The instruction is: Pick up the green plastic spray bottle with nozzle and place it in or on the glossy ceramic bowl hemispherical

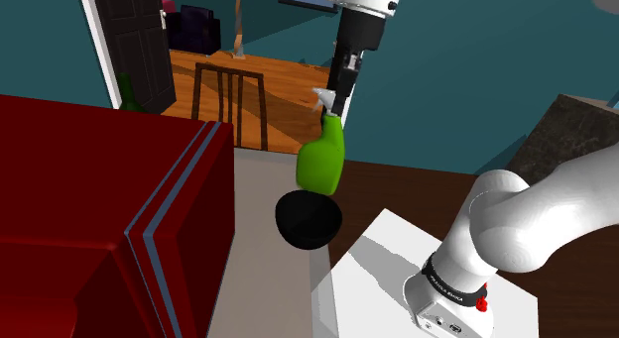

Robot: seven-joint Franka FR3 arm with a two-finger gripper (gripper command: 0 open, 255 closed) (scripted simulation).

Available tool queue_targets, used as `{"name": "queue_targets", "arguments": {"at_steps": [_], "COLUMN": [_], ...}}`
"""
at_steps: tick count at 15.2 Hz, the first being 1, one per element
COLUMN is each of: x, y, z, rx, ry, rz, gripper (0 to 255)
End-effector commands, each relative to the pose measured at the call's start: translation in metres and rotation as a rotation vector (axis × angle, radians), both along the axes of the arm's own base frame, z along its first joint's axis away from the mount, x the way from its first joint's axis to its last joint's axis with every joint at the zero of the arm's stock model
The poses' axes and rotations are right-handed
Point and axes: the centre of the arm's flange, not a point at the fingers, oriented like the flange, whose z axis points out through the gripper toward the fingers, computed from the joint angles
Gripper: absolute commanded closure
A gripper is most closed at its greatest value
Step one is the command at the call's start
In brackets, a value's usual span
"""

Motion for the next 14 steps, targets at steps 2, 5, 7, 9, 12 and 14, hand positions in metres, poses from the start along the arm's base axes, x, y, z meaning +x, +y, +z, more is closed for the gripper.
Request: {"name": "queue_targets", "arguments": {"at_steps": [2,5,7,9,12,14], "x": [0.0,0.0,0.0,0.0,0.0,0.0], "y": [0.001,0.001,0.001,0.001,0.001,0.001], "z": [-0.015,-0.031,-0.042,-0.052,-0.068,-0.079], "rx": [0.0,0.0,0.0,0.0,0.0,0.0], "ry": [-0.001,-0.001,-0.001,-0.001,-0.001,-0.001], "rz": [0.0,0.0,0.0,0.0,0.0,0.0], "gripper": [255,255,255,255,255,255]}}
